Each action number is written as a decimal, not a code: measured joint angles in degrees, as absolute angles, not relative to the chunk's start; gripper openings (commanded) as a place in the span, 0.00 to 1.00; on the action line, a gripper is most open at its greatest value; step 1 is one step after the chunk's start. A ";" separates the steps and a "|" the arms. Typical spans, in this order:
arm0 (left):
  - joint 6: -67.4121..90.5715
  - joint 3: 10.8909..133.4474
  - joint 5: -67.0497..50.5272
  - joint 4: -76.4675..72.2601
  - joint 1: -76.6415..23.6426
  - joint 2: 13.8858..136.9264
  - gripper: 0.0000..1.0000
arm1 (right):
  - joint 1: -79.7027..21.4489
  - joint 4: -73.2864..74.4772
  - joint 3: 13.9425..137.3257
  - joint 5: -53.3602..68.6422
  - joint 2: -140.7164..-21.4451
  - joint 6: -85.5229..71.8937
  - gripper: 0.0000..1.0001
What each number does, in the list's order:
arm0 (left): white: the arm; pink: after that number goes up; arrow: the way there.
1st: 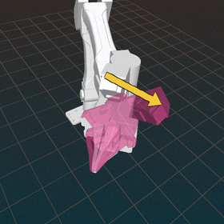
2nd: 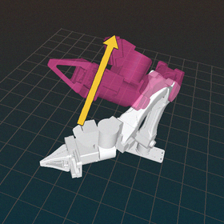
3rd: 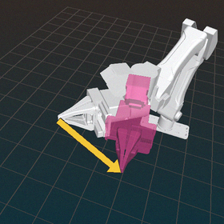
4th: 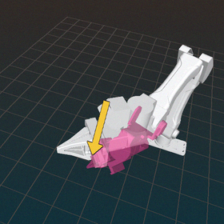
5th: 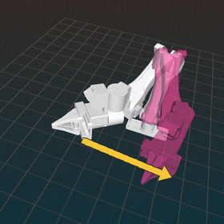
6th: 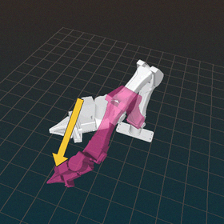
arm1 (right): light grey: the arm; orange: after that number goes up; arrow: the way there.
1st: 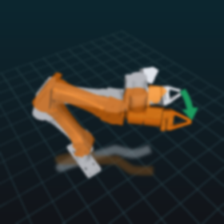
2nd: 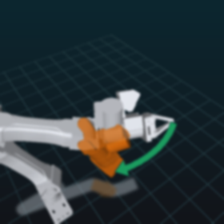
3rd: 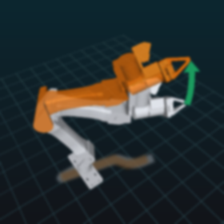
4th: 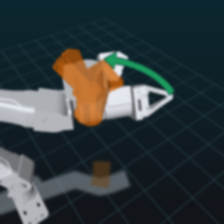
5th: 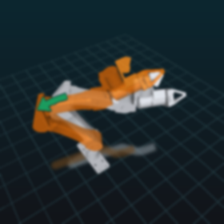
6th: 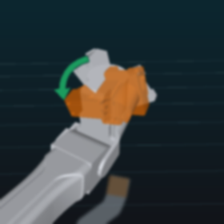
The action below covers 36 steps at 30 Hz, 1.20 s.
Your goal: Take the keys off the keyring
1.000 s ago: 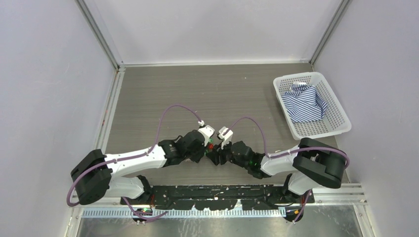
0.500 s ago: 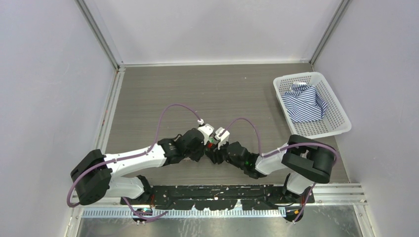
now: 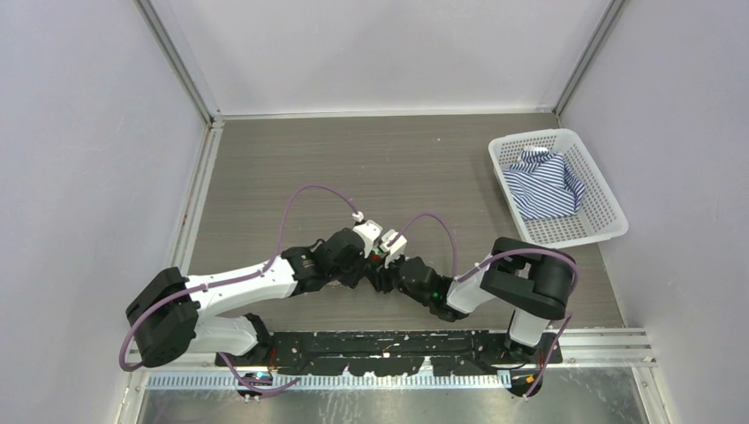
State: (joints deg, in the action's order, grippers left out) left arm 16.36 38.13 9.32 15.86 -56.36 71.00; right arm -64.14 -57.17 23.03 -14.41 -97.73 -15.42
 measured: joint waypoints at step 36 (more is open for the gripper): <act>20.49 28.23 9.37 4.36 -57.23 63.33 0.00 | -64.40 -7.86 35.20 -8.67 -78.04 -21.21 0.01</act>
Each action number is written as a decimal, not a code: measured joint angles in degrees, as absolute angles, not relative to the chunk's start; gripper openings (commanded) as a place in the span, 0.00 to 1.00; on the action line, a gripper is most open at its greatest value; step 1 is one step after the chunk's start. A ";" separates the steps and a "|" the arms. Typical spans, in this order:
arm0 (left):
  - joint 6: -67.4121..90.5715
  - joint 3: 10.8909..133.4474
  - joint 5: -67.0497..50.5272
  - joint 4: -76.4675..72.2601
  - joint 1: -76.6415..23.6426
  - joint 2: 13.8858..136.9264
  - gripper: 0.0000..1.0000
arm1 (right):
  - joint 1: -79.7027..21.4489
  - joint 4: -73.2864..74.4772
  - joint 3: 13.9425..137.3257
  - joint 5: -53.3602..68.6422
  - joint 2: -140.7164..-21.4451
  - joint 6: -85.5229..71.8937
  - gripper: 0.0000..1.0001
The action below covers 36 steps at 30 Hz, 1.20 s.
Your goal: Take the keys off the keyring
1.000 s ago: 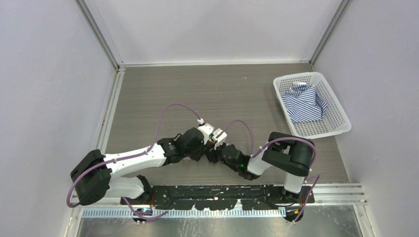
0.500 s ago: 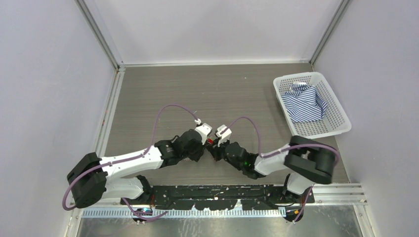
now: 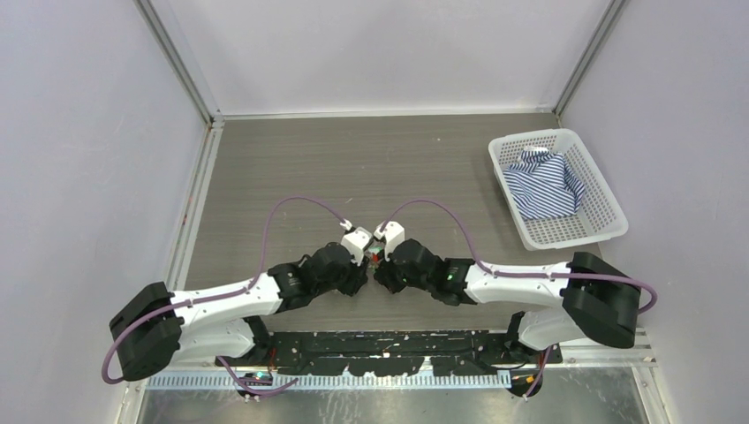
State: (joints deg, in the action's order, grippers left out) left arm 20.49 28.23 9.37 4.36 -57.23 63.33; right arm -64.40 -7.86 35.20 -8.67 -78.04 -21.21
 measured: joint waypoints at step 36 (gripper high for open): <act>18.90 25.17 3.40 5.02 -57.34 51.11 0.00 | -53.71 1.96 38.98 20.71 -79.90 -26.96 0.09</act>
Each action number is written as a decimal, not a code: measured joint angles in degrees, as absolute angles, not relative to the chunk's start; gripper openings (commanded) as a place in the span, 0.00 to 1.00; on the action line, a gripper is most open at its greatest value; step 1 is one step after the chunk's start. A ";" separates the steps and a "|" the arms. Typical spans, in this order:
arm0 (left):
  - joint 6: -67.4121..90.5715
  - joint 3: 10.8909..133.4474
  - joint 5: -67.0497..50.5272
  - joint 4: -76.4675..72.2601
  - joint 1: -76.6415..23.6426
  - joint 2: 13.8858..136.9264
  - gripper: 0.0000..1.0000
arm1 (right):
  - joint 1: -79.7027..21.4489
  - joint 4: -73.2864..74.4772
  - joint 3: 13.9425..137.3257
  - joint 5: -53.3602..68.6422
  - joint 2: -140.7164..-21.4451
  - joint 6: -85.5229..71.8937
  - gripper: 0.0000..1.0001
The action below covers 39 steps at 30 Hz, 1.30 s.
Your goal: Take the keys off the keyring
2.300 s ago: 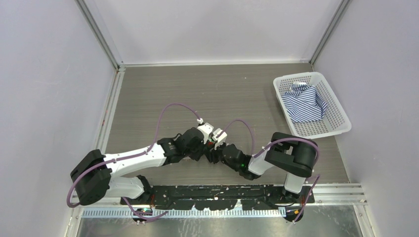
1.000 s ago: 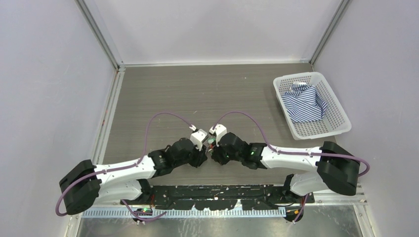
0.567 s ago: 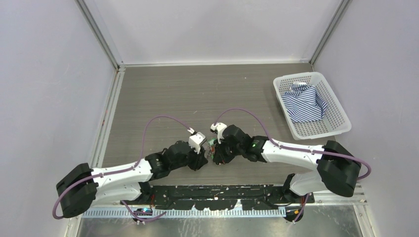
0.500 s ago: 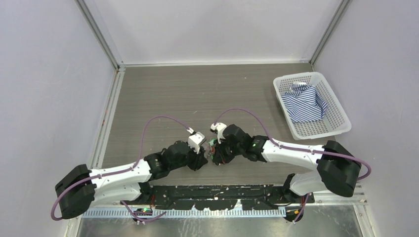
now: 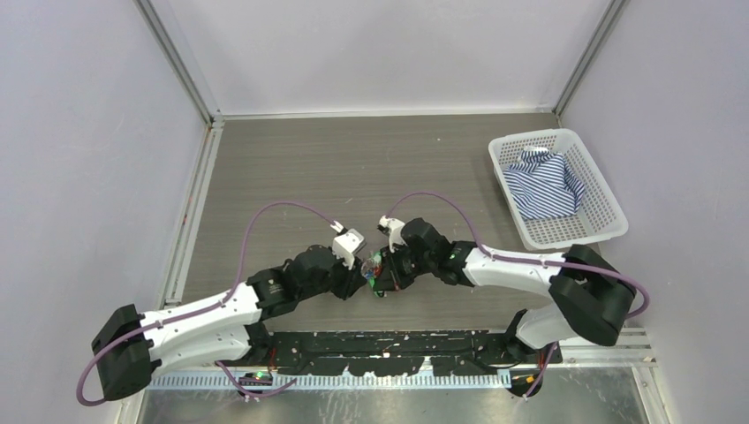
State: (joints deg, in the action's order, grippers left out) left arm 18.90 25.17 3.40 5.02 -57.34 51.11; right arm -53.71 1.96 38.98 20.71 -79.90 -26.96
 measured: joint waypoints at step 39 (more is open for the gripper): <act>13.74 21.17 9.43 -8.91 -56.84 47.46 0.00 | -47.77 -20.21 25.96 14.35 -77.12 -36.21 0.53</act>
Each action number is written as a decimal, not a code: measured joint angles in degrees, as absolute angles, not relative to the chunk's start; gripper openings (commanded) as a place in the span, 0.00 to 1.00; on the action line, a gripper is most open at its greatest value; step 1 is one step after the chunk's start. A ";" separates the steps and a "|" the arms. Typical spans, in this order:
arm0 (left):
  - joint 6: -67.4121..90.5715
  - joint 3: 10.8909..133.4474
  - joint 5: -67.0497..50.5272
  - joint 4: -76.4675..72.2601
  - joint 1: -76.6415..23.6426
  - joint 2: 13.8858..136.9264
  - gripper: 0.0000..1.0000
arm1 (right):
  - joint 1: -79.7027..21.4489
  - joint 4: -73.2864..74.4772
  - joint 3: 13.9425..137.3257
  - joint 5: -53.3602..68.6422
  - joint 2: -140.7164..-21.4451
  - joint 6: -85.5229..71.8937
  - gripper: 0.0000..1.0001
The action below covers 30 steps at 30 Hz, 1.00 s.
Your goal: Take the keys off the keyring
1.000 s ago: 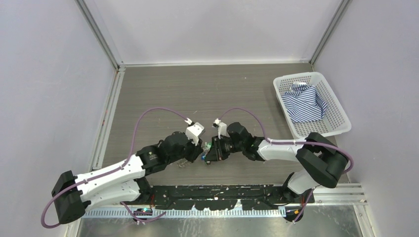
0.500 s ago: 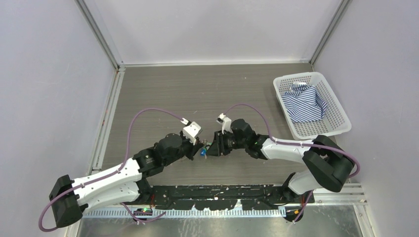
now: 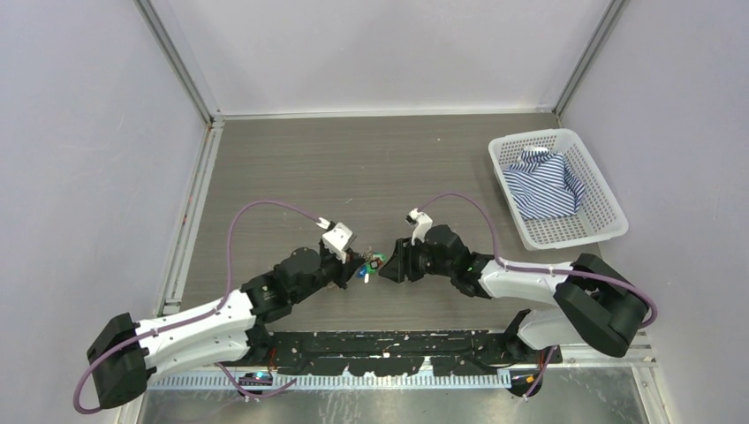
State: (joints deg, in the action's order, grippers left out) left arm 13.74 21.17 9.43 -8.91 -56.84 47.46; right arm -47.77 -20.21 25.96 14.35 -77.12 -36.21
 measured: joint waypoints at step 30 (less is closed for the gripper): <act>16.12 16.91 7.29 -11.42 -56.84 41.93 0.00 | -44.21 -69.25 17.34 25.63 -88.20 -37.93 0.53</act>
